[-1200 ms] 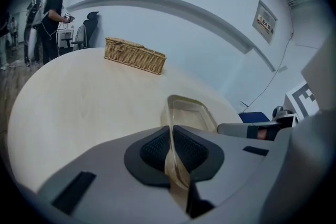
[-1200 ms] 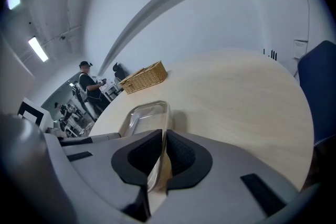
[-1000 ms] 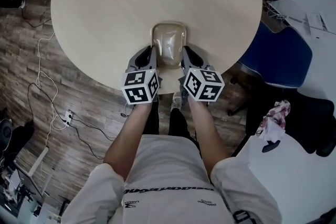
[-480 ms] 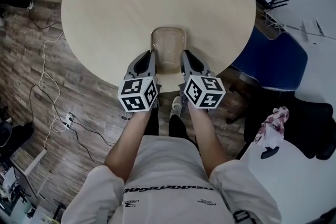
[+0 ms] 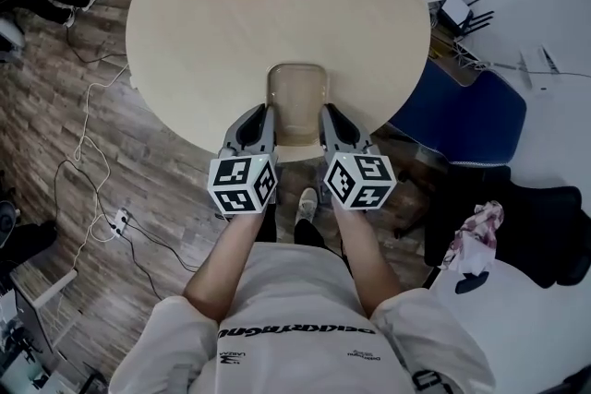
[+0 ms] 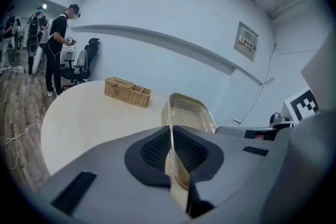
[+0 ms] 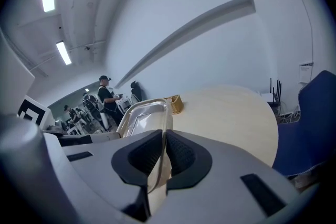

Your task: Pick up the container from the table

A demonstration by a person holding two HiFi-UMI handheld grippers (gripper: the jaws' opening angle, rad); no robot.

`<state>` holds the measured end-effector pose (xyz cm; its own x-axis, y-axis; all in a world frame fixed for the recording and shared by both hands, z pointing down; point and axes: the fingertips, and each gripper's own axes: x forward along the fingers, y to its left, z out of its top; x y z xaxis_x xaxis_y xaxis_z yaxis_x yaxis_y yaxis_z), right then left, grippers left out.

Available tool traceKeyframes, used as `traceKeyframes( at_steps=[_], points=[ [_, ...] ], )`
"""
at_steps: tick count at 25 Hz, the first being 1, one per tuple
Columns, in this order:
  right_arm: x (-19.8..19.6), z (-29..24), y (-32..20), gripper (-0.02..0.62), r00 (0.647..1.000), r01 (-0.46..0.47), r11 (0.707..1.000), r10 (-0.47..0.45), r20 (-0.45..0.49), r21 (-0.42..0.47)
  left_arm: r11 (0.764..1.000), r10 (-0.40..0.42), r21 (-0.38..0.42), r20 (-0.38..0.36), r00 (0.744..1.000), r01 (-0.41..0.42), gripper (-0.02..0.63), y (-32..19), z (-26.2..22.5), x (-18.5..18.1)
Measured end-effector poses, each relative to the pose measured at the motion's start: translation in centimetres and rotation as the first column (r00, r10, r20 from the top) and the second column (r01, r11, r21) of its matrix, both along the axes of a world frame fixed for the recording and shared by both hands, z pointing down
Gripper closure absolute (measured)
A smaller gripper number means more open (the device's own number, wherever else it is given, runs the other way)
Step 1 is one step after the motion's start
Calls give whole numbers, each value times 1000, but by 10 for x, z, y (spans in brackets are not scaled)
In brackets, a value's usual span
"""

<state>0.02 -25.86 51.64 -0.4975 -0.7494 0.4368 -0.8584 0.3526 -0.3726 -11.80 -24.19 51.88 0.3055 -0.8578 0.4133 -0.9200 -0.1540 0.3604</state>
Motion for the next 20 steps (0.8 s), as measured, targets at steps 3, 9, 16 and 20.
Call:
traceKeyframes(
  at_steps=[3, 9, 16, 20],
  points=[
    [5, -18, 11, 541, 1000, 8, 1000, -8, 5, 29, 1000, -9, 30, 7, 1000, 9, 572, 12, -19, 5],
    [13, -46, 30, 541, 1000, 29, 997, -30, 6, 78, 997, -27, 69, 8, 1000, 26, 572, 33, -45, 13],
    [22, -73, 54, 541, 999, 47, 992, -47, 4, 120, 992, -40, 118, 29, 999, 36, 572, 59, -73, 23],
    [24, -90, 67, 541, 998, 62, 987, -63, 6, 147, 987, -57, 151, 41, 998, 50, 572, 74, -92, 25]
  ],
)
